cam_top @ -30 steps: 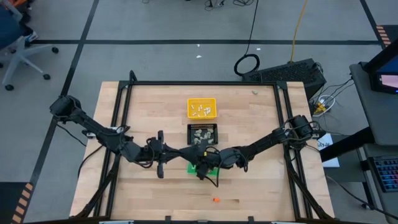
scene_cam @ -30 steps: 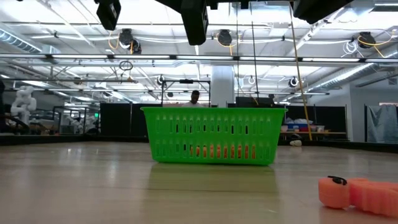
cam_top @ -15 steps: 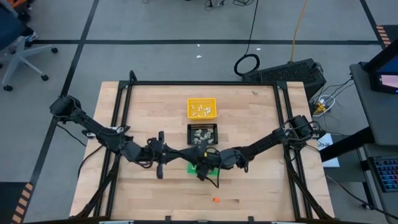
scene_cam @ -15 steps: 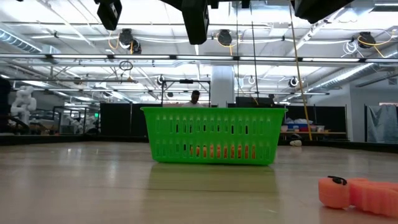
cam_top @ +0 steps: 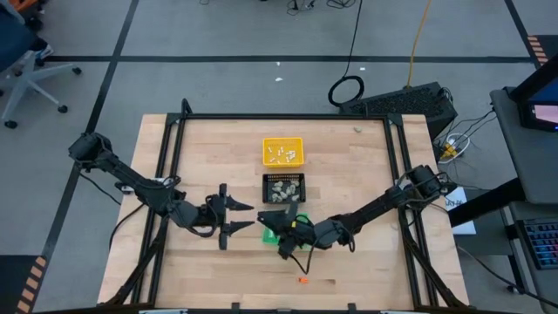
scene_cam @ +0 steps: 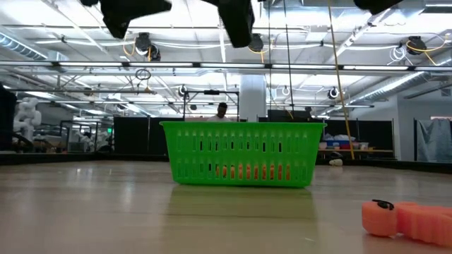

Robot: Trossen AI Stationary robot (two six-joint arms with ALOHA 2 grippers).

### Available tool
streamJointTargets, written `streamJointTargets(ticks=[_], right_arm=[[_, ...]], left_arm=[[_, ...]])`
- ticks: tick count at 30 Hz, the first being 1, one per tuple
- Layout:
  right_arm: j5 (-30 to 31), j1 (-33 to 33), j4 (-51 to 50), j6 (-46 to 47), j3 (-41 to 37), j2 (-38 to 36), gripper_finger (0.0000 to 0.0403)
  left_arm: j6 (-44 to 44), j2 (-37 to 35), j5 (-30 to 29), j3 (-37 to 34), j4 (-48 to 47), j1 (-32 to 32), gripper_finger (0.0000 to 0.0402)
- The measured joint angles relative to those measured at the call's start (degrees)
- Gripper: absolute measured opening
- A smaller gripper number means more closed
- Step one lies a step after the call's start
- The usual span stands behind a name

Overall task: Sort Halloween decoration
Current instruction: Put the white bone toy into the yellow basket

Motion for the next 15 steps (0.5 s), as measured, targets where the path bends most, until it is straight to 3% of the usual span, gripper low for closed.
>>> streamJointTargets(ticks=[8,15], right_arm=[[6.32,2.73,-9.33,0.0,-0.03,-6.89,0.0085],[5.87,0.81,-36.05,17.59,-0.03,-20.27,0.0085]], left_arm=[[-1.45,0.09,-1.96,-0.04,-2.99,0.0,0.02],[-1.53,0.49,-1.94,-0.04,-3.09,0.0,0.02]])
